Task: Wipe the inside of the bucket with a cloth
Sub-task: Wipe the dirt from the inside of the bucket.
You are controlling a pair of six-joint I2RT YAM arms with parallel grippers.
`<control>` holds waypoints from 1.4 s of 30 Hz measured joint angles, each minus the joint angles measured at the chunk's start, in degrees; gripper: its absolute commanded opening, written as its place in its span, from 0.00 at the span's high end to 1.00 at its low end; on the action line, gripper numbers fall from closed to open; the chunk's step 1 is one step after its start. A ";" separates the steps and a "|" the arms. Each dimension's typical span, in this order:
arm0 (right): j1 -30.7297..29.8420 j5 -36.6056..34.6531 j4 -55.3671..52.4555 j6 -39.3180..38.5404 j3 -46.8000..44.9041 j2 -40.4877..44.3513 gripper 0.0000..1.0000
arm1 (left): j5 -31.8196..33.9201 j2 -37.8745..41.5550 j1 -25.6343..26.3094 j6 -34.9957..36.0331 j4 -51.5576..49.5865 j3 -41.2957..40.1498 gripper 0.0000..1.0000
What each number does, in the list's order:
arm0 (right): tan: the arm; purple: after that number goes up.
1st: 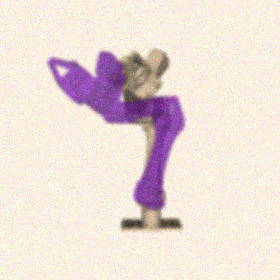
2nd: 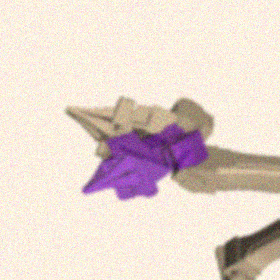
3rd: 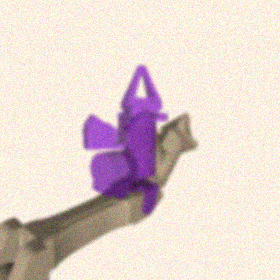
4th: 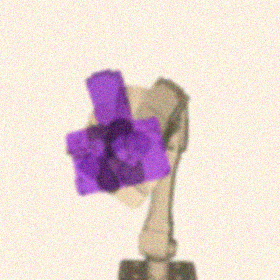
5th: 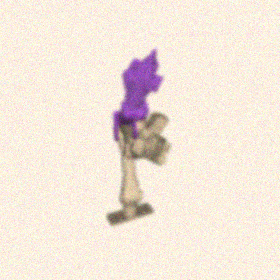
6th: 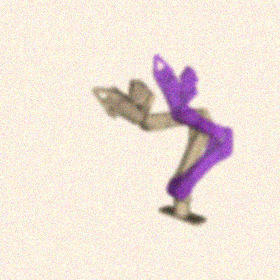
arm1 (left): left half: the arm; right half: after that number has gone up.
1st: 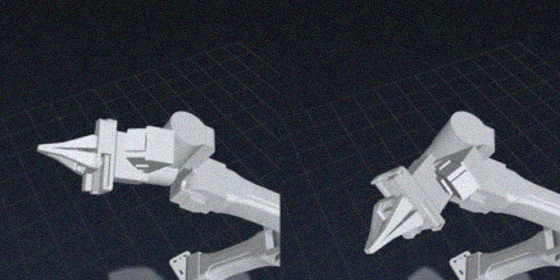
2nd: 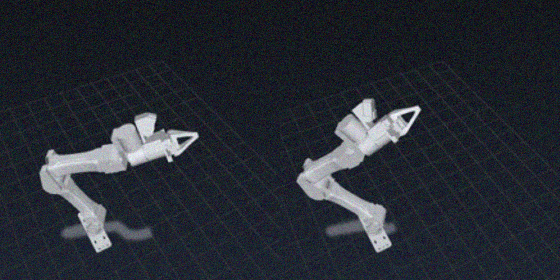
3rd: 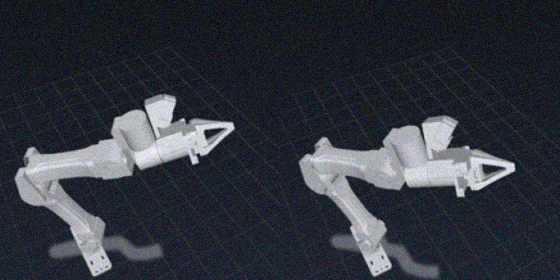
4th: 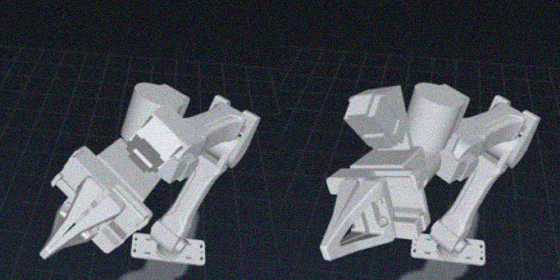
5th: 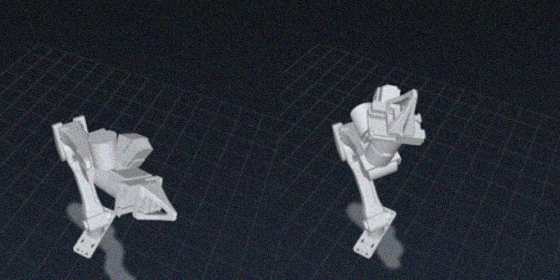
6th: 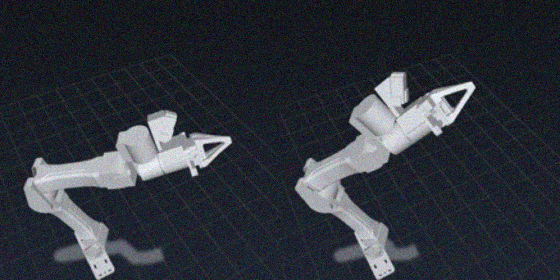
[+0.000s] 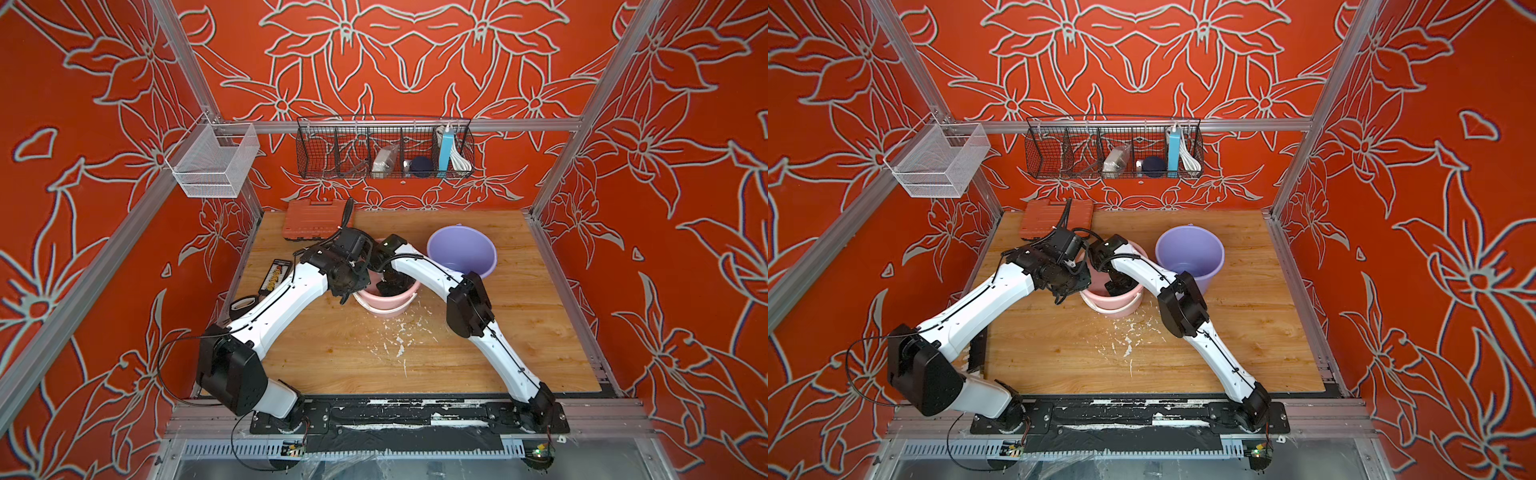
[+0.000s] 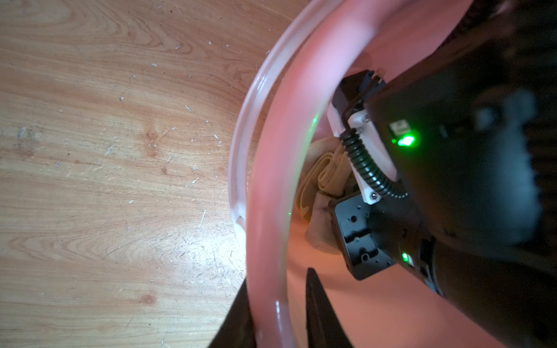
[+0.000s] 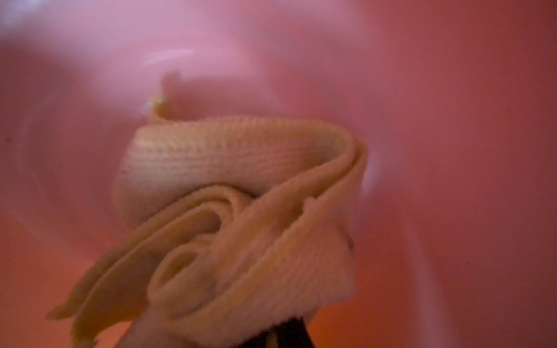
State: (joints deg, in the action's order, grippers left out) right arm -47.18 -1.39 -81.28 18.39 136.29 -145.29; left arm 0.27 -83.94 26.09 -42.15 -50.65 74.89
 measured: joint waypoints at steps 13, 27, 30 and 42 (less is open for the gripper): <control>0.46 -0.24 -0.33 0.83 -1.49 1.25 1.00 | 0.57 0.07 -0.17 -1.42 2.75 -1.07 1.00; 0.68 -1.90 -2.56 0.63 0.59 3.72 1.00 | 0.17 -4.55 -4.04 5.70 -0.37 4.44 1.00; 0.68 -3.10 -2.71 0.39 1.92 3.52 1.00 | 0.07 -4.52 -4.46 6.86 0.28 4.44 1.00; 0.13 10.84 1.20 -2.54 -1.25 3.54 1.00 | 2.86 4.17 -4.79 8.37 8.37 -5.40 1.00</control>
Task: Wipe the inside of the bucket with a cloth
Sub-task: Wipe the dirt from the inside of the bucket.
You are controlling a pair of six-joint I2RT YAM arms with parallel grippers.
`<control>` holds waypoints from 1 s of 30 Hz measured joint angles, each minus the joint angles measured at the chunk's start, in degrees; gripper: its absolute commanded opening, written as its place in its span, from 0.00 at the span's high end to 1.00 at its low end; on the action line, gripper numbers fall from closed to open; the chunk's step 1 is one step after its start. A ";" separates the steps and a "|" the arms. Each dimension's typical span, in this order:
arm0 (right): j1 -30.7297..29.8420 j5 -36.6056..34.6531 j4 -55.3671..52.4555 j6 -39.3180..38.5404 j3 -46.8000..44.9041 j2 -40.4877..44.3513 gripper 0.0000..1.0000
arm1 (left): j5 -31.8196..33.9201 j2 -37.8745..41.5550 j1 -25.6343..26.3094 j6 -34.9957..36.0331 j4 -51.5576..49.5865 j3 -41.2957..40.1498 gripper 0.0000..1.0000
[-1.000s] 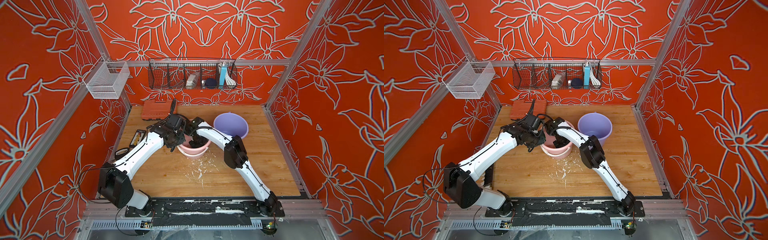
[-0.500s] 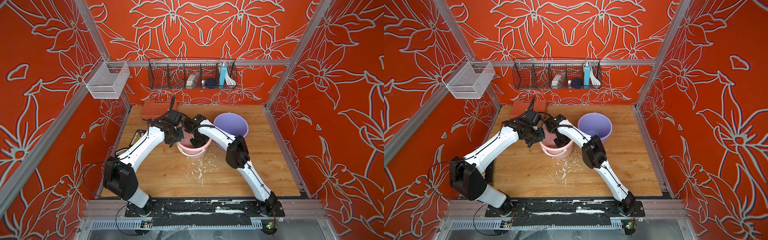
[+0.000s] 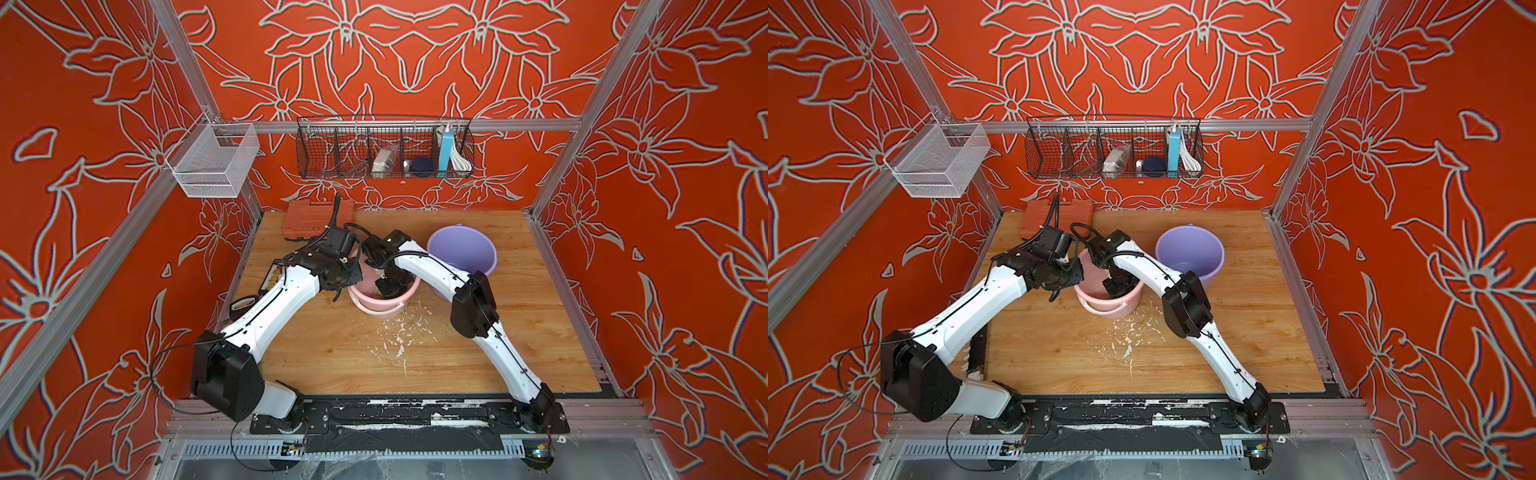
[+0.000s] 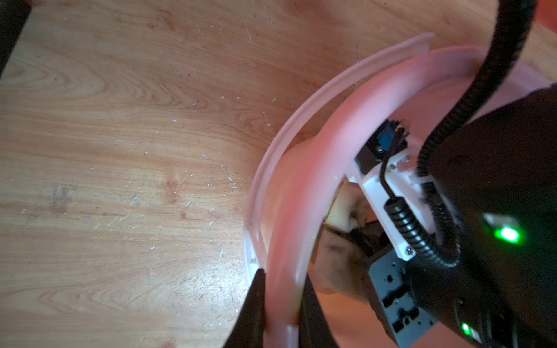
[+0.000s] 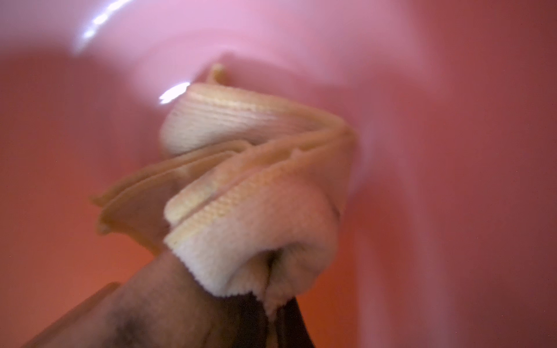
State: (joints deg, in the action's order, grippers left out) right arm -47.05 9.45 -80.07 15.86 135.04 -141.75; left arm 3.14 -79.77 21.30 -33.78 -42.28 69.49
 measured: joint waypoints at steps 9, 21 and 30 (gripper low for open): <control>0.17 31.21 15.08 1.46 -3.48 7.56 1.00 | 5.22 5.27 -0.31 3.54 3.69 -4.13 1.00; 0.17 9.44 8.52 -1.25 -0.96 8.61 1.00 | 8.22 8.70 0.00 6.34 6.32 -6.86 1.00; -1.55 -17.66 2.25 -1.53 -0.85 8.09 1.00 | 8.76 9.40 1.18 6.93 9.53 -7.19 1.00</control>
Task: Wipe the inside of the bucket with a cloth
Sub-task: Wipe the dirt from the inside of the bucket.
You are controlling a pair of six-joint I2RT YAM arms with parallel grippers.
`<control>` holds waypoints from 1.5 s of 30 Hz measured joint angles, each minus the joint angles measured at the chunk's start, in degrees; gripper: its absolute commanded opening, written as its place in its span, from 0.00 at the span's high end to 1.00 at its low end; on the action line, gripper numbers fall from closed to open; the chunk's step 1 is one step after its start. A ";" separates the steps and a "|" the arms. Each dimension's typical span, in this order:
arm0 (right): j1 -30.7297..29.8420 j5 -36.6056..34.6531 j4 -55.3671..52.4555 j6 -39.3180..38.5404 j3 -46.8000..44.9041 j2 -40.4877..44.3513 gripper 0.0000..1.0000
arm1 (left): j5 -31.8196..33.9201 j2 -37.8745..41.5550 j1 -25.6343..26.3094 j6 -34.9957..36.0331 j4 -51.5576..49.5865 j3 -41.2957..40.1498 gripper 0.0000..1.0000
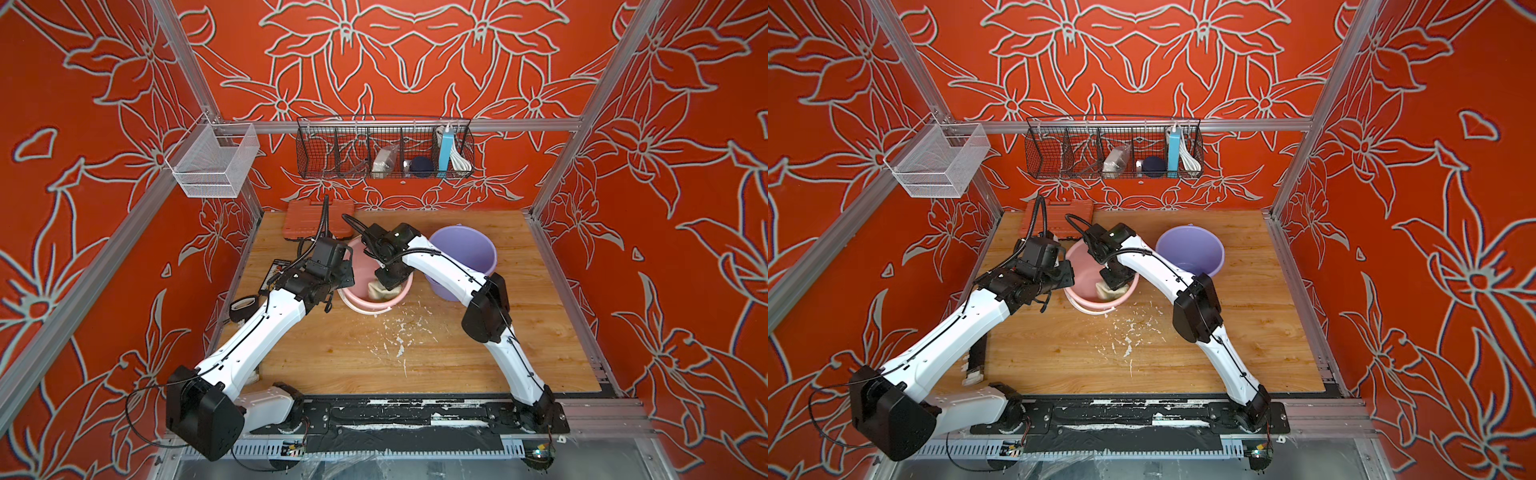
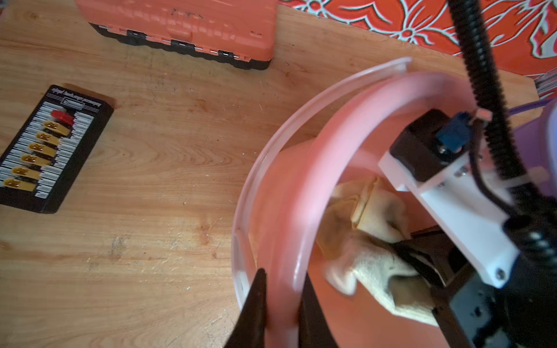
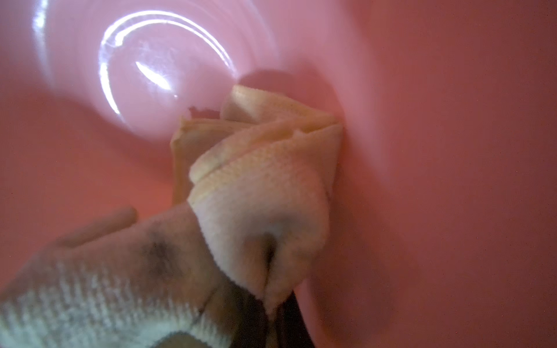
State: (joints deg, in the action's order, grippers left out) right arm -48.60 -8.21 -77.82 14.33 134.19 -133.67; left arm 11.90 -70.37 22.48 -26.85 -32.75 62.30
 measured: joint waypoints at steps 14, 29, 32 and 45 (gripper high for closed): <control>-1.53 11.72 -1.79 -0.39 -0.31 -0.20 1.00 | 0.42 -0.96 -0.02 -0.26 -1.22 -0.02 1.00; -1.77 45.57 16.65 6.19 -5.68 6.82 1.00 | 3.48 -1.22 1.05 -1.22 -2.73 0.15 1.00; -1.95 43.28 13.62 5.62 -5.09 7.08 1.00 | 3.78 -1.22 1.16 -1.44 -2.80 0.15 1.00; -2.03 6.16 -8.31 1.95 2.71 4.00 1.00 | 4.11 -1.16 1.53 -1.42 -3.23 0.26 1.00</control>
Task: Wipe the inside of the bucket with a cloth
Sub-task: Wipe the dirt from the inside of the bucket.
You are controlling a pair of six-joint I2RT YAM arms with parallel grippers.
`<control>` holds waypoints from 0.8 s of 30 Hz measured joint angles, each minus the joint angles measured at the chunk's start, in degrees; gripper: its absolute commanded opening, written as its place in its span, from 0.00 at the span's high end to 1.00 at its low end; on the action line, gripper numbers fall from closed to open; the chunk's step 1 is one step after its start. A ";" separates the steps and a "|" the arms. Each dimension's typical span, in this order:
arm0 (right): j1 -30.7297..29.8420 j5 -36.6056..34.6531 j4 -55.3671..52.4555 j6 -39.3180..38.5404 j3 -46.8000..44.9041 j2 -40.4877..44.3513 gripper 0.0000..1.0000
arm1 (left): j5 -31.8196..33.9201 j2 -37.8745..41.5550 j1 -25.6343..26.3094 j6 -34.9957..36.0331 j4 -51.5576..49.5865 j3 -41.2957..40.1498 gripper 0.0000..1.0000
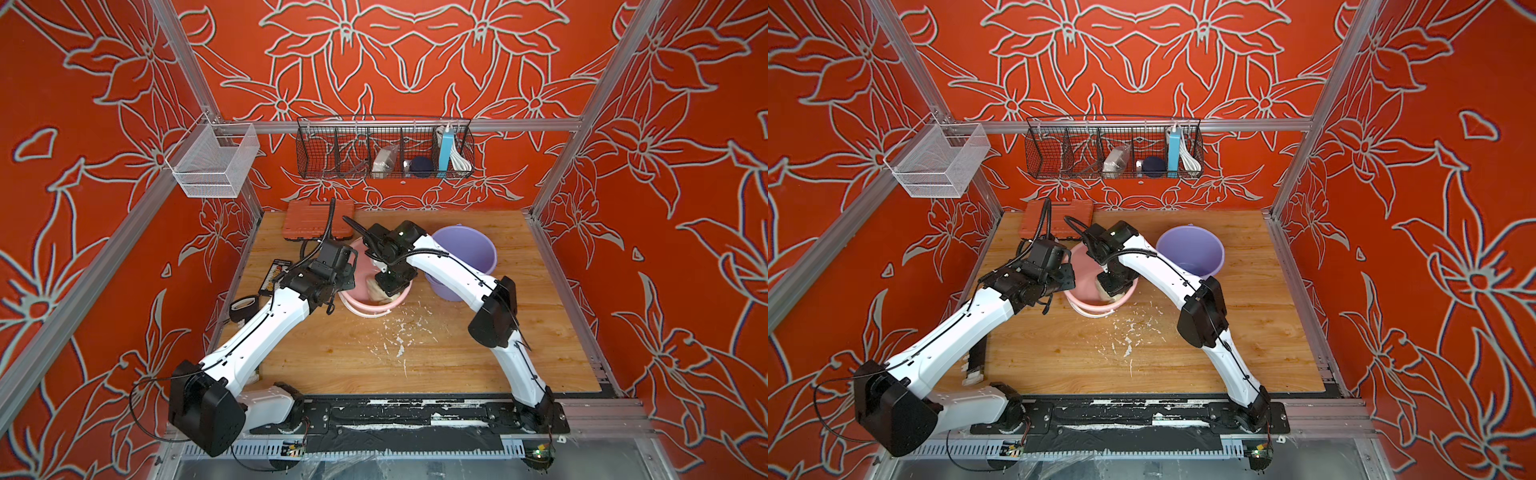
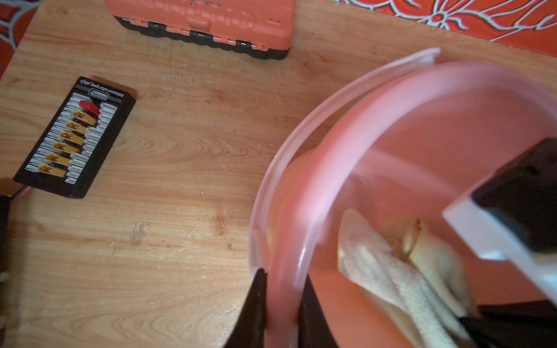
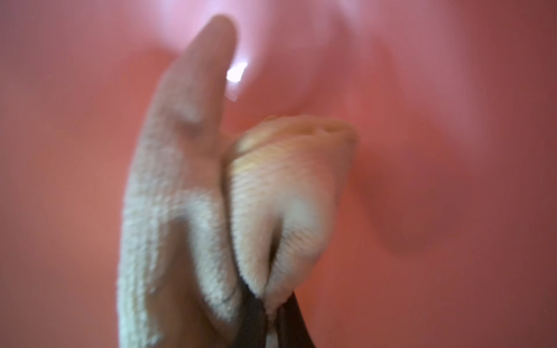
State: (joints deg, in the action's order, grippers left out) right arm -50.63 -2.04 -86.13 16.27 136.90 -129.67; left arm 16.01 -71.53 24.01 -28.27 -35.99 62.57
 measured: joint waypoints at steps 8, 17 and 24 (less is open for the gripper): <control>-0.39 -14.01 -3.21 -0.57 6.56 -0.76 1.00 | -0.28 0.00 0.07 0.00 0.44 0.00 1.00; -3.80 2.84 2.05 0.52 -5.68 -0.44 1.00 | -1.53 -0.09 0.55 0.15 -0.94 0.52 1.00; -3.98 21.09 14.05 7.37 -11.17 4.94 1.00 | -1.46 -0.11 0.48 -0.24 -1.70 0.52 1.00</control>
State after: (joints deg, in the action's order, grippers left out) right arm -54.61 19.05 -72.07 23.64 125.73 -124.73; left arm 14.55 -71.64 24.49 -28.51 -37.69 63.09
